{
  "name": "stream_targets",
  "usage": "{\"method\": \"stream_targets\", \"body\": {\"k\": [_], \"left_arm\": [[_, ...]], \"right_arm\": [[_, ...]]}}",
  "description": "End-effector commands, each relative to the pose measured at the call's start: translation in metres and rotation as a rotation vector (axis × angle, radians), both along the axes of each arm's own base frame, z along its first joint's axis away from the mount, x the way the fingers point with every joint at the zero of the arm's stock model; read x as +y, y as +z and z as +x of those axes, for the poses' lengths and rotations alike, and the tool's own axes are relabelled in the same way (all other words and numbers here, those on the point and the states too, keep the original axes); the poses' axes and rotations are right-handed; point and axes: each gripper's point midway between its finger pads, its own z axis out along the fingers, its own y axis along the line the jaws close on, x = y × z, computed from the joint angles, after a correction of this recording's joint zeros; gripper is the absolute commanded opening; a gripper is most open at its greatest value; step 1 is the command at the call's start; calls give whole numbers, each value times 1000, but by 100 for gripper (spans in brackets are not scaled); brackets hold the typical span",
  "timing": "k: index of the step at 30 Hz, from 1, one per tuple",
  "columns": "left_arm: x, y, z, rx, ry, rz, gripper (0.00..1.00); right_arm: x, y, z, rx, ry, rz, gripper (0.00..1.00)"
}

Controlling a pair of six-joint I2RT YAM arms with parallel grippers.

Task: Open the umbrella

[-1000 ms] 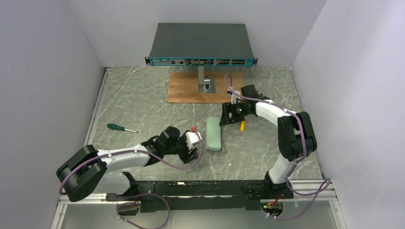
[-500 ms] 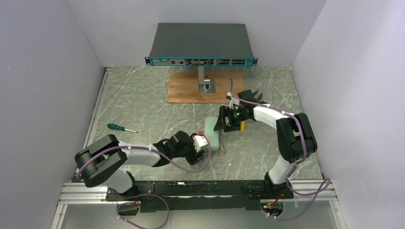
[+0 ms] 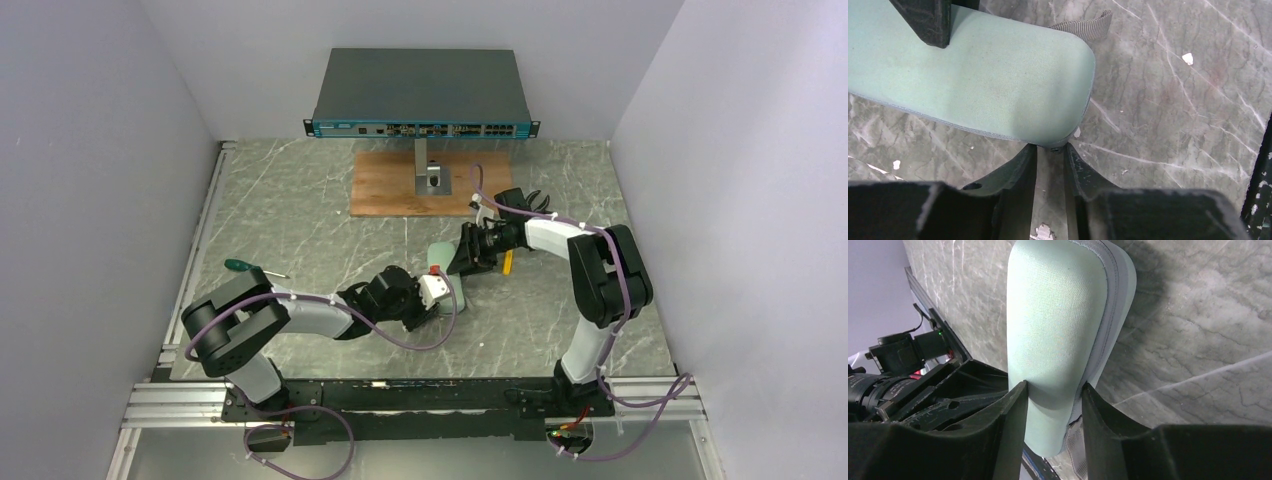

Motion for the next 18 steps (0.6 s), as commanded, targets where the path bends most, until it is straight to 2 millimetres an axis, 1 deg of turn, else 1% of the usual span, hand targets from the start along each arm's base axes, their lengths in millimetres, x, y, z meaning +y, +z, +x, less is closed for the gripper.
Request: {"method": "stream_targets", "body": {"k": [1,3,5,6,9,12,18], "left_arm": [[-11,16,2,-53,-48,-49,26],[-9,15,1,-60,-52,-37,17],[-6,11,3,-71,-48,-18,4],[-5,11,4,-77,-49,-12,0],[-2,12,10,-93,-44,-12,0],[3,12,24,-88,-11,-4,0],[17,17,67,-122,69,11,0]], "right_arm": [[-9,-24,7,-30,10,-90,35],[-10,-26,8,-35,21,-92,29],[-10,-27,7,-48,35,-95,25],[-10,-27,7,-56,43,-95,23],[-11,-28,6,-70,63,-97,20],[-11,-29,2,-84,95,-94,18],[-9,-30,-4,-96,134,-88,13]]}}
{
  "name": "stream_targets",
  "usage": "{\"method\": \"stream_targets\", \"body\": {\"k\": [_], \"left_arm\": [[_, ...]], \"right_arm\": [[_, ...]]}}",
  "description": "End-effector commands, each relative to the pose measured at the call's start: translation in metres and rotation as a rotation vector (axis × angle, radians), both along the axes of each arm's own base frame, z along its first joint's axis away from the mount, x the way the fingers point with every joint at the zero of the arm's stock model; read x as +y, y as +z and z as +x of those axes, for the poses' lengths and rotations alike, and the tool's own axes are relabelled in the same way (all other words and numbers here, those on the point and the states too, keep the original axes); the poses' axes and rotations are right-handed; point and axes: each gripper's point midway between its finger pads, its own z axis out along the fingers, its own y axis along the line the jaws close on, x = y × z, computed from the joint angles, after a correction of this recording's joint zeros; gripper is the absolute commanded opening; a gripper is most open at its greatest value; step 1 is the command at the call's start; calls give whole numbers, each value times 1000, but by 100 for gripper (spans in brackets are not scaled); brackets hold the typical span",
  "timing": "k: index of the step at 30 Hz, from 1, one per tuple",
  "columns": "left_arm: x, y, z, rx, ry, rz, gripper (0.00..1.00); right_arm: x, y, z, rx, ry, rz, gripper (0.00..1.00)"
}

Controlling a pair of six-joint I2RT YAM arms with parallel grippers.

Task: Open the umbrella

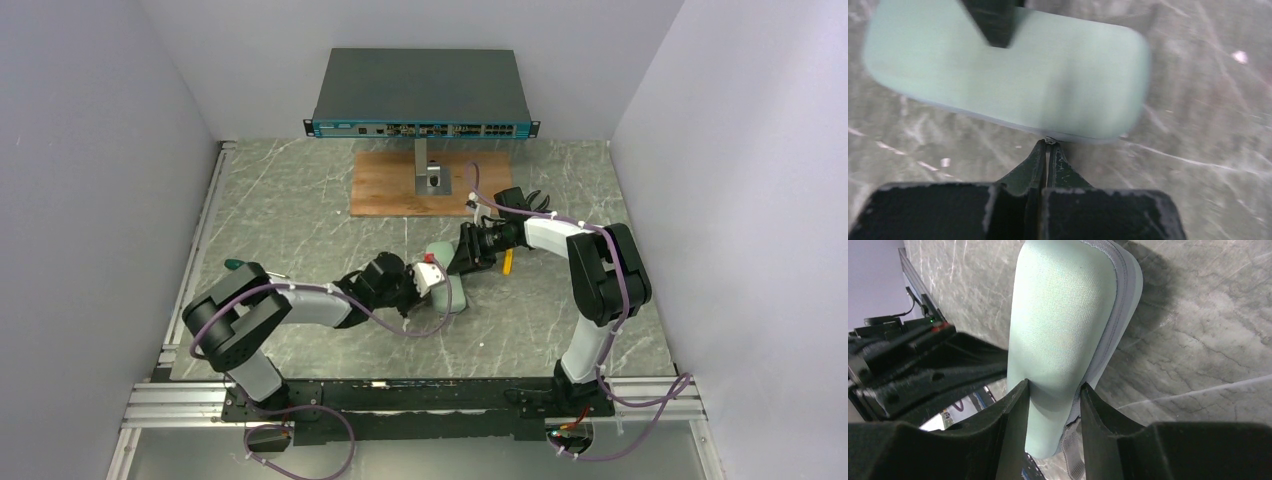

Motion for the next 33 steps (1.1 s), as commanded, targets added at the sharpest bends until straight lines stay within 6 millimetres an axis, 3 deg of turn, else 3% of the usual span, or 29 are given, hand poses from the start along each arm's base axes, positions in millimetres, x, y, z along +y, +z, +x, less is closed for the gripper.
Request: {"method": "stream_targets", "body": {"k": [1,11,13,20,23,24,25,27,30,33], "left_arm": [[6,17,50,-72,83,-13,0],[32,27,136,-95,260,-1,0],[36,26,145,-64,300,-12,0],[50,28,140,-97,314,15,1],[54,31,124,-119,258,6,35],[55,34,118,-127,240,0,42],[57,40,112,-135,222,-4,46],[61,49,103,-143,200,-4,56],[62,70,100,-161,172,-27,66],[53,88,104,-134,152,-36,66]], "right_arm": [[-11,-30,-7,-36,59,-111,13],[-5,-29,-12,-52,106,-101,11],[-6,-28,-12,-54,112,-101,11],[-7,-28,-10,-87,154,-109,13],[-5,-20,4,-140,175,-114,27],[-3,-11,13,-182,187,-111,34],[-2,-4,19,-213,193,-114,45],[-1,14,27,-266,197,-112,58],[-5,45,25,-372,189,-105,66],[-14,70,8,-522,187,-92,67]]}}
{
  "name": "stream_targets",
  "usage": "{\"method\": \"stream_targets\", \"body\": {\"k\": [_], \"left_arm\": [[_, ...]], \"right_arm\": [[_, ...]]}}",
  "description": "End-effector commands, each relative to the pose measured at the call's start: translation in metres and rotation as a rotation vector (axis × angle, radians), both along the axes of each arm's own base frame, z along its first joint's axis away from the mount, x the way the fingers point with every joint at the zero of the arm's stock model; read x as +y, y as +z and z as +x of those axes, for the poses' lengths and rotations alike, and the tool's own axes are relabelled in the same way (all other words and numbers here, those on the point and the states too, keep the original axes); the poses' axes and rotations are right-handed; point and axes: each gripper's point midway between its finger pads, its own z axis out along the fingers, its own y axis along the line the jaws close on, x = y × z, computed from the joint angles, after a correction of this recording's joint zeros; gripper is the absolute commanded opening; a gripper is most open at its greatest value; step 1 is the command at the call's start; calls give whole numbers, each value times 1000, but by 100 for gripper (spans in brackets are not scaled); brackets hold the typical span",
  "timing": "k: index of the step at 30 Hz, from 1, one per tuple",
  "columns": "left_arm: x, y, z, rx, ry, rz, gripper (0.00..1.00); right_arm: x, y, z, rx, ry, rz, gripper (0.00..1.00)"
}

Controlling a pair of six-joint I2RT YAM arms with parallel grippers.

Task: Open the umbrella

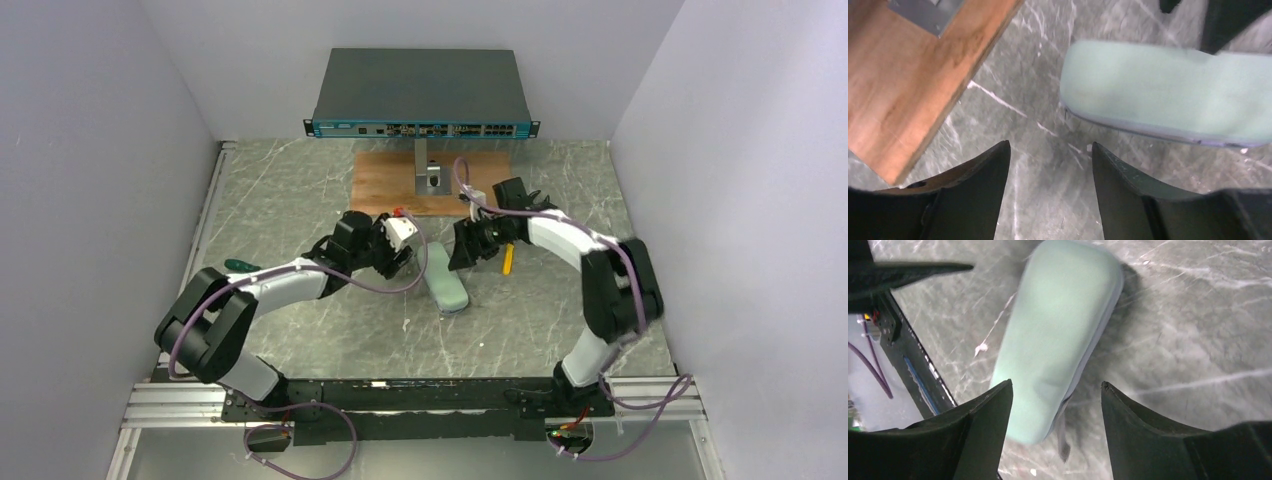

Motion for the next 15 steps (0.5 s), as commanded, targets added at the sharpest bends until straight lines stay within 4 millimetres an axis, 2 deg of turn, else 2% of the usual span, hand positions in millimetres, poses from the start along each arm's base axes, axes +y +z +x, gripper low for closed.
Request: {"method": "stream_targets", "body": {"k": [1,3,6,7,9,12,15], "left_arm": [[-17,38,10,5,-48,-36,65],[-24,41,22,63,-18,-37,63],[-38,39,31,152,-33,-29,62],[-44,36,33,176,-46,-31,62],[-57,43,39,193,-67,-54,62],[-70,41,46,209,-92,-49,62],[-82,34,56,214,-90,-16,62]], "right_arm": [[-12,57,-16,-300,47,35,67],[-13,60,-37,-377,94,32,63],[-9,52,-69,-479,193,-21,50],[-4,50,-78,-510,224,-30,48],[6,49,-92,-562,279,-37,42],[19,39,-103,-611,341,-66,39],[28,23,-104,-621,395,-117,39]]}}
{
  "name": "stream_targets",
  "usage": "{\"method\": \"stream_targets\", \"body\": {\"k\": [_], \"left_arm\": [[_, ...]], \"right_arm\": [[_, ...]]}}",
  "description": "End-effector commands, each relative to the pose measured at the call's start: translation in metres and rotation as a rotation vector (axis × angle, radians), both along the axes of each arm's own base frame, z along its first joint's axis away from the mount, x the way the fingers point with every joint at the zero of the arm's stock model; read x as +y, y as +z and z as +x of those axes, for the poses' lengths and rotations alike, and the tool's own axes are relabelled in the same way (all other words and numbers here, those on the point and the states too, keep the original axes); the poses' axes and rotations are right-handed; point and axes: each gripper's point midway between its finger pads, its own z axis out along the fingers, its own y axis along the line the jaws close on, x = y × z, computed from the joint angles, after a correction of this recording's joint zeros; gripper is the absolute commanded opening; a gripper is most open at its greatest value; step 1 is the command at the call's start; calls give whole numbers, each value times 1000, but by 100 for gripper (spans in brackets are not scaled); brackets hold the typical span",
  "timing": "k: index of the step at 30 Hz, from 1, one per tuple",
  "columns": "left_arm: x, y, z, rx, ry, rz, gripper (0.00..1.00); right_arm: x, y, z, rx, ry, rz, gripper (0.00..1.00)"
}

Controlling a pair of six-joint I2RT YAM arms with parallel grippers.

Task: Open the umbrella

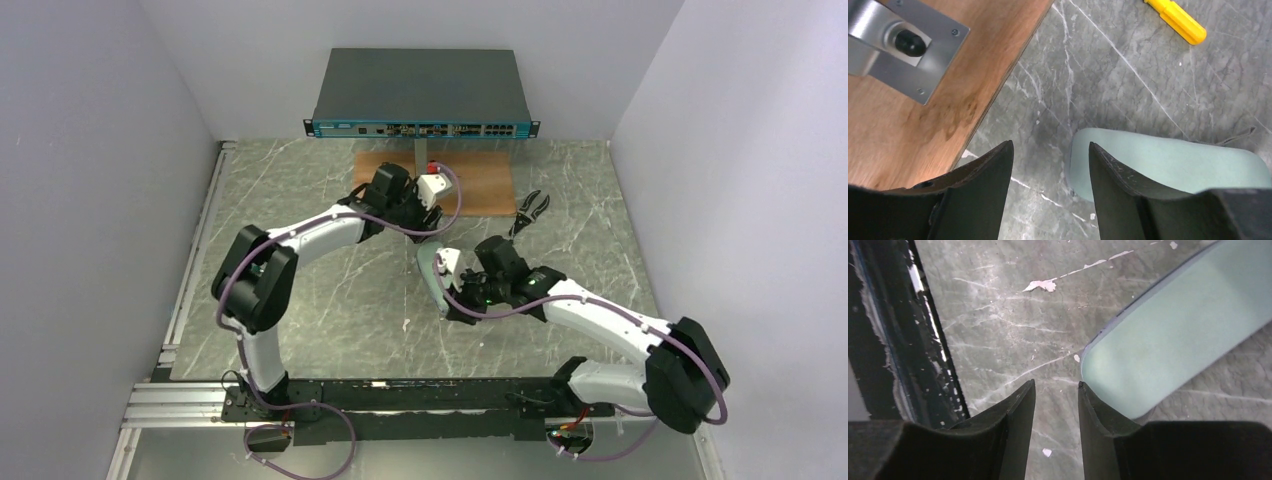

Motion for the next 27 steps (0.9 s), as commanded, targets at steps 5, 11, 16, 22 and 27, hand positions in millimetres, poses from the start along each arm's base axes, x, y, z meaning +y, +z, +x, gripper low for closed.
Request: {"method": "stream_targets", "body": {"k": [5,11,16,22,27], "left_arm": [[-28,-26,13,79,12,97,62],[-5,-60,-6,156,21,184,58],[28,-67,-37,243,60,177,55],[49,-44,-69,207,101,61,60],[76,-19,-84,101,156,-101,66]], "right_arm": [[3,-23,27,-128,12,-157,34],[-30,-39,29,-51,-64,-219,33],[-55,-40,43,-59,-129,-255,34],[-69,-35,70,-25,-214,-258,38],[-66,-11,88,1,-262,-192,49]]}}
